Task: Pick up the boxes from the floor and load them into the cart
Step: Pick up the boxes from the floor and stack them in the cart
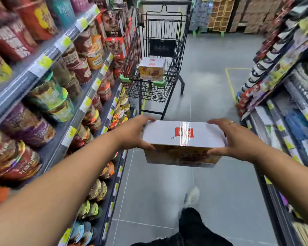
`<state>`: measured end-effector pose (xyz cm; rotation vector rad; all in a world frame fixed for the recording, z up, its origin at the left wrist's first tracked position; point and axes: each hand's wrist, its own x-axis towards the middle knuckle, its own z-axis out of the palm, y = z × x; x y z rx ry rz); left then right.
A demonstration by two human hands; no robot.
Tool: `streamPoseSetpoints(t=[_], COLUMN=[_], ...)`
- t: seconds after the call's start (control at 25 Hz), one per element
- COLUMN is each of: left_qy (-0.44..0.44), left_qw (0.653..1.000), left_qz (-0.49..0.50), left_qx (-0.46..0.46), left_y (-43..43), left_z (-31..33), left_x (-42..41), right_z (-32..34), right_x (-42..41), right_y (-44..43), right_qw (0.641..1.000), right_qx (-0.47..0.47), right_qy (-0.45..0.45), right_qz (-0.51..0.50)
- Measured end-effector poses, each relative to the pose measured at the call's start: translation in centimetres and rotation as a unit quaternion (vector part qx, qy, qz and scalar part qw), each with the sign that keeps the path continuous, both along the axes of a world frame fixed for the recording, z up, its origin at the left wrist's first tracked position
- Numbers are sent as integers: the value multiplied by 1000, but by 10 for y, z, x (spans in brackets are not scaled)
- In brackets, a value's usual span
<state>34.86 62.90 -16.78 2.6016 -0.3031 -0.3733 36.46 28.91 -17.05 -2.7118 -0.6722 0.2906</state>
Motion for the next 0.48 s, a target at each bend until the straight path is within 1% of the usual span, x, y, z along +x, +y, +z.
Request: streamPoseSetpoints(t=[0.24, 0.48], left_qy=[-21, -8], left_qw=[998, 992], left_qz=[43, 113], left_qx=[38, 47], left_y=[24, 38], left_z=[-6, -5], left_x=[119, 229], right_z=[-16, -9], right_x=[151, 308], right_y=[30, 60], right_qw=[999, 993], right_qx=[18, -28], right_qy=[-14, 0], right_qz=[44, 116])
